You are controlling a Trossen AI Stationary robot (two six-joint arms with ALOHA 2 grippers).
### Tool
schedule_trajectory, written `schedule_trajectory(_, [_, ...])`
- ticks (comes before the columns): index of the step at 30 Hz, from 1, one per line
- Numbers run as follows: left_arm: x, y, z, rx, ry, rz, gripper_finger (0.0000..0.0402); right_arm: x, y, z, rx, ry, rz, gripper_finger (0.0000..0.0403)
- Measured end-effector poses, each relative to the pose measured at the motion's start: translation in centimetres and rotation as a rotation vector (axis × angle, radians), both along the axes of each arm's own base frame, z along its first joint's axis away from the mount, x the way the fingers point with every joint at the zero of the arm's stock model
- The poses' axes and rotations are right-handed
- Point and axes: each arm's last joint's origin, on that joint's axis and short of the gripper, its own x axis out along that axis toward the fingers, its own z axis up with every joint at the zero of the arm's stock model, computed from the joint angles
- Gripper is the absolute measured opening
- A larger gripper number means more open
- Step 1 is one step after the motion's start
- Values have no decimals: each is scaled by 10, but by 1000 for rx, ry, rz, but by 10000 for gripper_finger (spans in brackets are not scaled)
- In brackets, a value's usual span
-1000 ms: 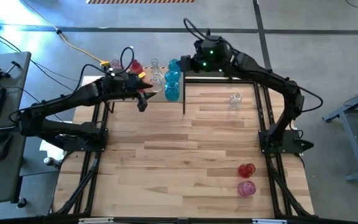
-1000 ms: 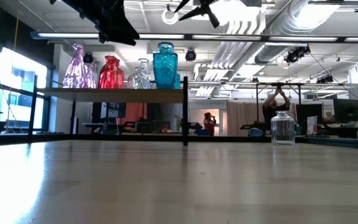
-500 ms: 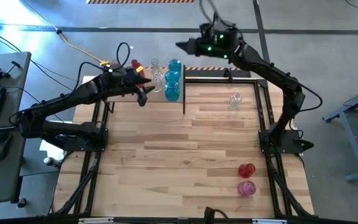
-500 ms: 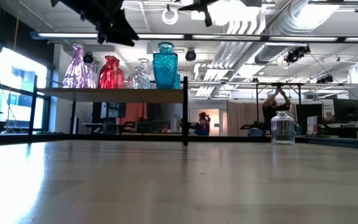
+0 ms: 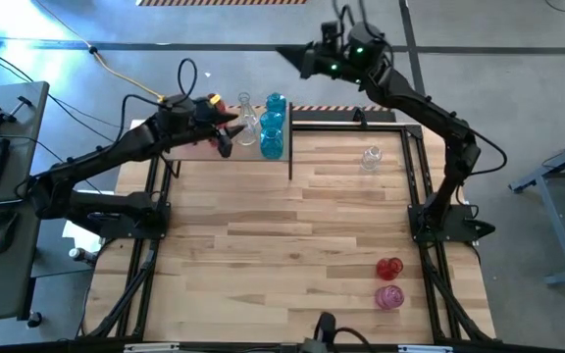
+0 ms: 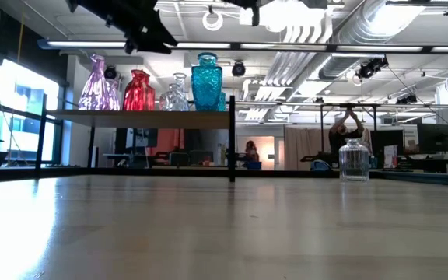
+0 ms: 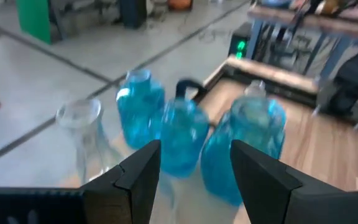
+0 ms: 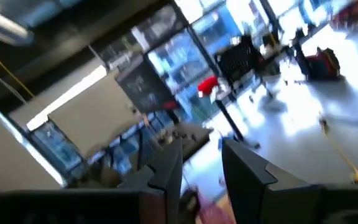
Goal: Sort vases onto shelf
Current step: Adjust the blue vase on the shelf
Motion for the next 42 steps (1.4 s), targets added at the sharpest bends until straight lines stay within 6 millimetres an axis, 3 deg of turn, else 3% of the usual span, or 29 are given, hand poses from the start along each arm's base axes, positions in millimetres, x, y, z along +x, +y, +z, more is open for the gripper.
schedule_trajectory(5, [7, 10, 5, 27, -102, -72, 186, 11, -3, -20, 65, 107, 22, 94])
schedule_trajectory(12, [16, 25, -4, -29, -126, -75, 186, 12, -3, -39, 171, 248, 40, 94])
schedule_trajectory(19, [23, 36, -13, -131, -145, -52, 186, 11, -1, -44, 231, 288, 64, 94])
schedule_trajectory(31, [48, 65, 23, -344, -68, -42, 186, 10, -1, -48, 231, 330, 64, 94])
schedule_trajectory(38, [59, 75, 31, -490, -99, -45, 186, 10, 0, -50, 240, 346, 64, 94])
schedule_trajectory(42, [62, 81, 22, -572, -77, -27, 186, 10, 0, -50, 240, 346, 64, 94])
